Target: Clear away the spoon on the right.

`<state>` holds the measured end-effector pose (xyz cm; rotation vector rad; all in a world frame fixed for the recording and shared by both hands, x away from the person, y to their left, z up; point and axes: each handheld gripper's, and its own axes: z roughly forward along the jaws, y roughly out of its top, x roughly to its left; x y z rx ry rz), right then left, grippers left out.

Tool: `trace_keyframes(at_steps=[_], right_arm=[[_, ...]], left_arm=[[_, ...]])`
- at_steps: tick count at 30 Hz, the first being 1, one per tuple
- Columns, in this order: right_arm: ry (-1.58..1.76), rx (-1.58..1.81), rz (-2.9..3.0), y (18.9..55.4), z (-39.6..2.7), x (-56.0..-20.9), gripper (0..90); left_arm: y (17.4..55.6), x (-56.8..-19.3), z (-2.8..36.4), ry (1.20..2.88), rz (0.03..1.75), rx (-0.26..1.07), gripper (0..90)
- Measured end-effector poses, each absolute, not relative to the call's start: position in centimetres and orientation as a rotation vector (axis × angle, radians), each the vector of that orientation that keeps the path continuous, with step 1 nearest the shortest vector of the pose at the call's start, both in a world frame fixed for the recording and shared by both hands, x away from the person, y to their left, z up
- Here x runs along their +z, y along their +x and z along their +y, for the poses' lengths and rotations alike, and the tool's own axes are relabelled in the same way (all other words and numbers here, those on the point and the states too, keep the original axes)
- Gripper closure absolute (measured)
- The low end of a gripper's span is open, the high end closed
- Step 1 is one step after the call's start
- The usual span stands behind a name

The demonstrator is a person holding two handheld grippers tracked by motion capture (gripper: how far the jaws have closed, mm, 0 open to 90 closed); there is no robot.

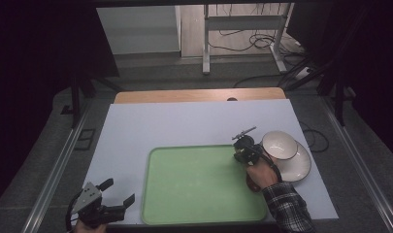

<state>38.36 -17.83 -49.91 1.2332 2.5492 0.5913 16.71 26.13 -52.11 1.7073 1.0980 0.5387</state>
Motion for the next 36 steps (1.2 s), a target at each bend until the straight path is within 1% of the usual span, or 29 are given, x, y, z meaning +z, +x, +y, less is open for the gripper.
trace_keyframes(at_steps=[9, 17, 36], right_arm=[[1.288, 0.588, 2.504, 38.1, -19.9, -49.7, 90.0], [1.277, 0.610, 2.504, 38.0, -20.1, -49.6, 89.9], [1.202, 0.747, 2.520, 36.5, -19.4, -48.3, 70.4]], left_arm=[[16.7, -52.1, 26.1, 1.709, 1.098, 0.541, 1.9], [16.7, -52.1, 26.1, 1.708, 1.099, 0.541, 1.9], [16.7, -52.0, 26.1, 1.703, 1.100, 0.532, 2.0]])
